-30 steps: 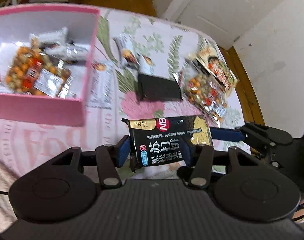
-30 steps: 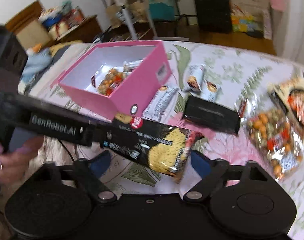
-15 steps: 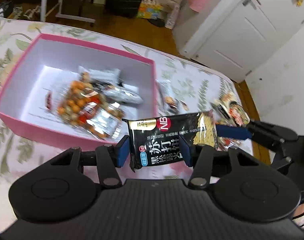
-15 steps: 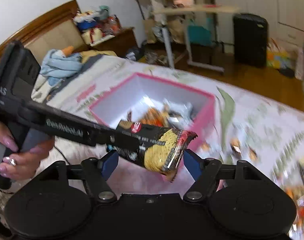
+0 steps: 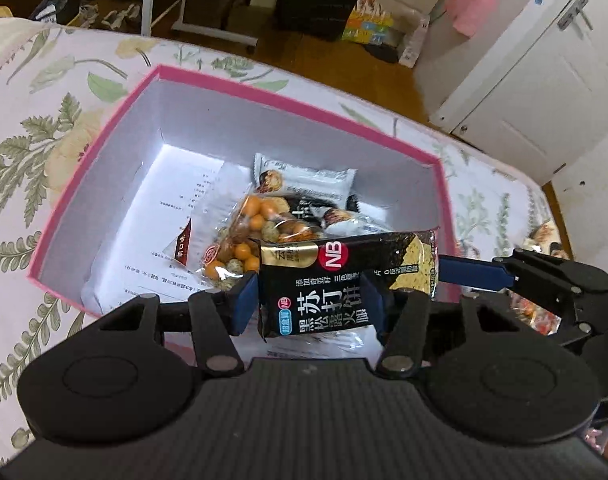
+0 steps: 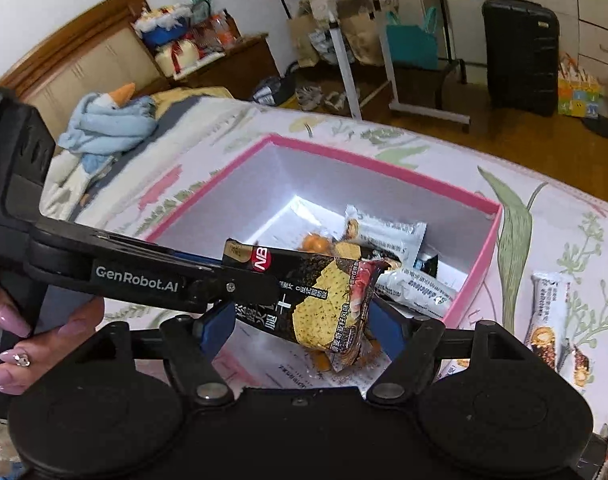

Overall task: Organize snacks
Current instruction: 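Carry the cracker pack over the pink box and open the left tool, then move the left tool back to the pile and grasp the black foil pack, then carry the black foil pack into the pink box and open the left tool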

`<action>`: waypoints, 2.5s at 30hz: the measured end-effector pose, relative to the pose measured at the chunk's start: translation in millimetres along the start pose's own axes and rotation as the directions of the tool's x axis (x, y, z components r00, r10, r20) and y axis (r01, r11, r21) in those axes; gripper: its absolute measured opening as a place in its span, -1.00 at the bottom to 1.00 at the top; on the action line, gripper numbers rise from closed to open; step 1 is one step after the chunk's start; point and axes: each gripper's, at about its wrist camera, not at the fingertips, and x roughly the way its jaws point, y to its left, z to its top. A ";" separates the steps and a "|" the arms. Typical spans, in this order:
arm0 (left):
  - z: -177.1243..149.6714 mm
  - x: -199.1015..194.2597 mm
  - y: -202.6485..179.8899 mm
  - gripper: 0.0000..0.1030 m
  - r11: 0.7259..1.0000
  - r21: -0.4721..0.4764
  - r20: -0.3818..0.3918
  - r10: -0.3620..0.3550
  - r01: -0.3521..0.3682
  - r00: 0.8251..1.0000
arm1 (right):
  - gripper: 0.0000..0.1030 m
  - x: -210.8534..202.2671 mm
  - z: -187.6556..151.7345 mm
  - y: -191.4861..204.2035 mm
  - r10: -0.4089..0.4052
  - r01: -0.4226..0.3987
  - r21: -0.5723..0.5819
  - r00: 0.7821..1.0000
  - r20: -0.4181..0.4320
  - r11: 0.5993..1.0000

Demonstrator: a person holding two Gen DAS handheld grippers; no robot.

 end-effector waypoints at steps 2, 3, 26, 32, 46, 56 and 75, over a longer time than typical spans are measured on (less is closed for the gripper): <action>0.7 10.0 1.4 0.13 1.000 0.003 -0.018 0.022 -0.022 1.000 | 0.51 10.5 -1.2 2.8 -0.032 0.031 -0.021 0.999 -0.025 0.999; 0.2 12.9 2.2 0.14 0.999 0.010 -0.016 0.033 -0.033 0.999 | 0.49 12.3 -2.2 5.9 -0.058 0.056 -0.050 0.998 -0.027 0.997; -39.5 -46.5 -129.2 0.10 0.952 0.296 0.004 -0.089 0.084 0.996 | 0.64 -155.8 -105.2 -121.3 -0.333 0.301 0.182 0.926 0.178 0.936; -43.9 -9.0 -186.4 0.05 0.924 0.341 -0.073 -0.156 0.172 0.985 | 0.64 -157.7 -138.8 -146.6 -0.252 0.211 0.231 0.954 0.163 0.950; -60.1 126.7 -213.7 -0.07 0.969 0.243 -0.083 -0.016 0.036 0.996 | 0.64 -80.1 -174.8 -183.2 -0.196 0.159 0.335 0.977 0.081 0.929; -72.4 136.5 -206.8 -0.19 0.976 0.205 -0.108 -0.051 0.073 0.993 | 0.80 -58.6 -158.2 -169.8 -0.230 0.201 0.231 0.967 0.106 0.952; -109.2 101.4 -211.6 0.02 0.969 0.221 -0.180 -0.070 0.109 0.981 | 0.85 -74.2 -179.1 -125.1 -0.302 0.278 0.336 0.953 0.020 0.900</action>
